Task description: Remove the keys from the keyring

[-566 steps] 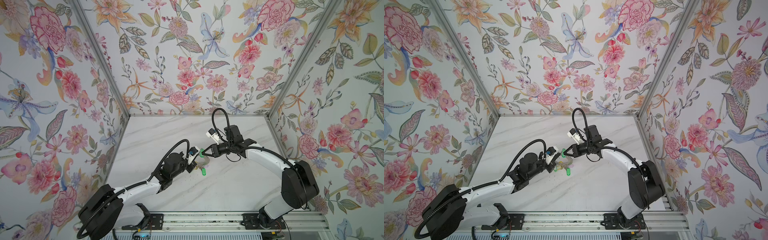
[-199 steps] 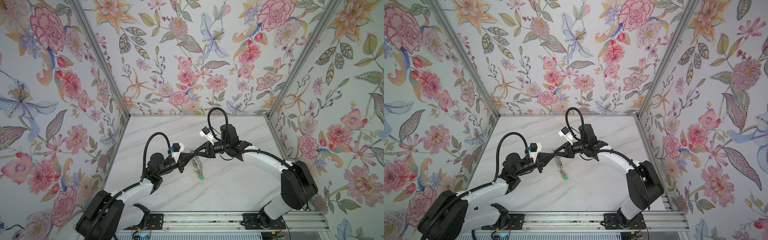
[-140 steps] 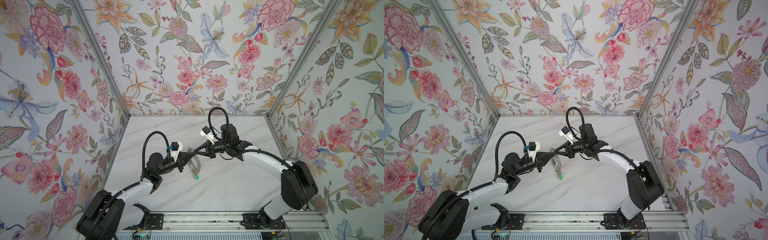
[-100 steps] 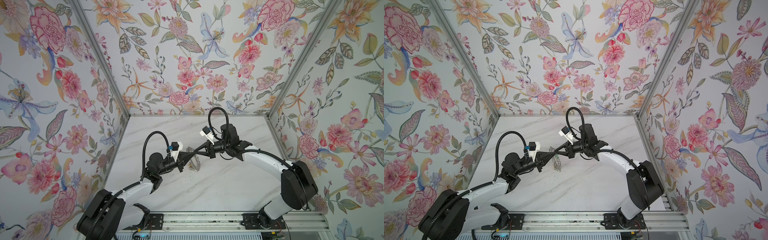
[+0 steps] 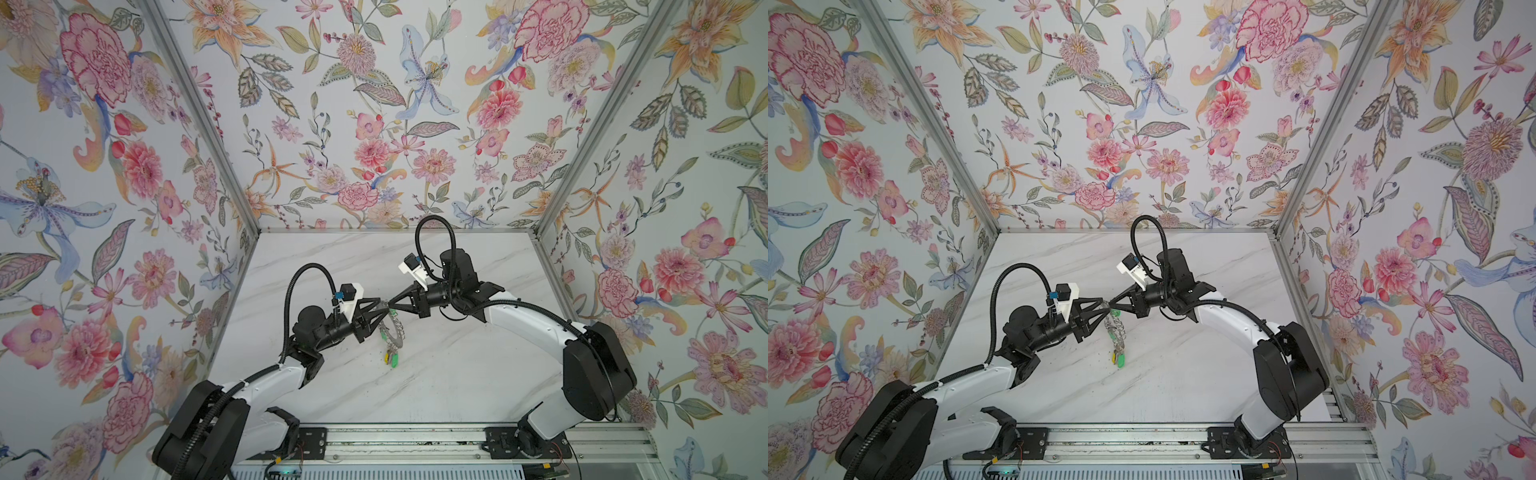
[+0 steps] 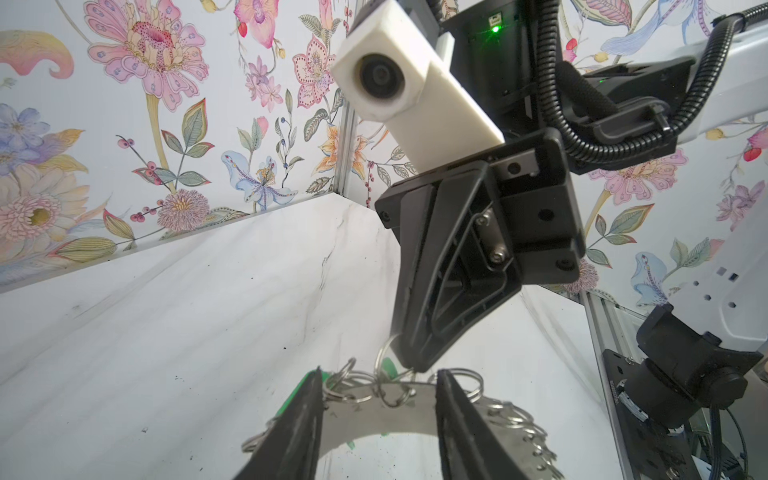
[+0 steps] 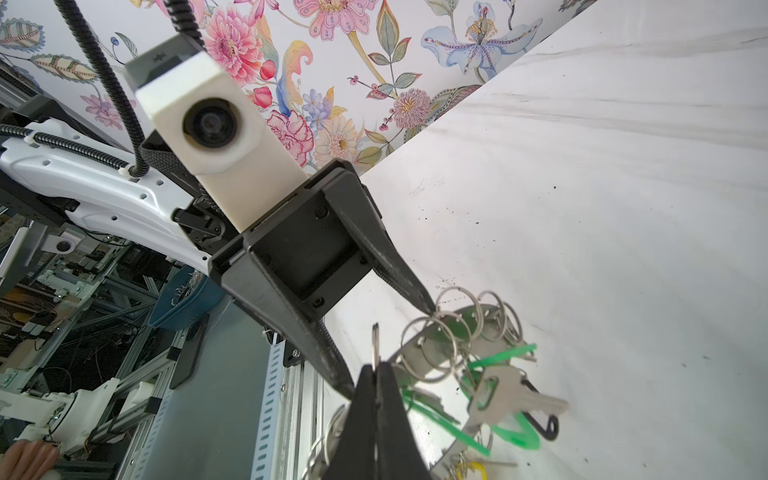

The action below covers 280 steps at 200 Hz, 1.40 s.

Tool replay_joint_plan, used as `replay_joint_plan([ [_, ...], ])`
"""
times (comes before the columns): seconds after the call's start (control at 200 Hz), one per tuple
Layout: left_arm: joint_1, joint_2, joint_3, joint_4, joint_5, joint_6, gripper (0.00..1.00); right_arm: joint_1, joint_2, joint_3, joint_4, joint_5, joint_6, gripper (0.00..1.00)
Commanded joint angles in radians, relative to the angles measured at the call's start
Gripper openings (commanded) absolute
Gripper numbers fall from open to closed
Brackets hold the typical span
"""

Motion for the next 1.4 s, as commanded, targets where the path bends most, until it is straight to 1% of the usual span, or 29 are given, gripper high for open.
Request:
replay_joint_plan([
  [0.0,0.016,-0.065,-0.02,-0.024,-0.055,0.036,0.52,0.007,-0.038,0.02,-0.055,0.019,-0.063,0.0],
  [0.095,0.035,-0.1,-0.012,-0.079,-0.055,0.054,0.54,0.008,-0.04,0.039,-0.129,0.056,-0.123,0.0],
  [0.145,0.045,-0.107,0.001,-0.12,-0.038,0.058,0.54,0.011,-0.034,0.073,-0.208,0.079,-0.176,0.0],
  [0.215,0.059,-0.091,0.035,-0.195,-0.006,0.073,0.53,0.031,-0.024,0.12,-0.331,0.155,-0.264,0.0],
  [0.265,0.068,-0.068,0.07,-0.266,0.017,0.086,0.51,0.035,-0.018,0.137,-0.373,0.209,-0.296,0.0],
  [0.285,0.071,-0.059,0.08,-0.285,0.027,0.089,0.5,0.067,-0.016,0.146,-0.386,0.238,-0.308,0.0],
  [0.345,0.082,-0.037,0.092,-0.297,0.052,0.082,0.47,0.107,-0.002,0.19,-0.466,0.358,-0.365,0.0],
  [0.405,0.087,-0.027,0.081,-0.26,0.064,0.069,0.44,0.141,0.016,0.233,-0.54,0.478,-0.406,0.0],
  [0.465,0.088,-0.016,0.077,-0.236,0.083,0.055,0.43,0.168,0.033,0.273,-0.599,0.585,-0.439,0.0],
  [0.576,0.09,0.001,0.079,-0.213,0.13,0.051,0.42,0.198,0.068,0.343,-0.688,0.735,-0.479,0.0],
  [0.626,0.09,0.011,0.087,-0.215,0.152,0.058,0.41,0.209,0.077,0.361,-0.712,0.776,-0.494,0.0],
  [0.716,0.091,0.026,0.101,-0.216,0.198,0.06,0.37,0.213,0.075,0.374,-0.716,0.771,-0.509,0.0],
  [0.791,0.091,0.033,0.096,-0.199,0.233,0.059,0.34,0.21,0.069,0.383,-0.718,0.742,-0.511,0.0],
  [0.901,0.089,0.05,0.106,-0.209,0.286,0.069,0.34,0.197,0.056,0.384,-0.717,0.65,-0.511,0.0],
  [1.006,0.09,0.065,0.106,-0.205,0.326,0.077,0.34,0.197,0.048,0.384,-0.724,0.604,-0.511,0.0],
  [1.131,0.09,0.075,0.13,-0.258,0.337,0.113,0.34,0.197,0.036,0.372,-0.724,0.556,-0.513,0.0],
  [1.396,0.09,0.092,0.151,-0.304,0.334,0.147,0.32,0.198,0.02,0.368,-0.726,0.53,-0.514,0.0],
])
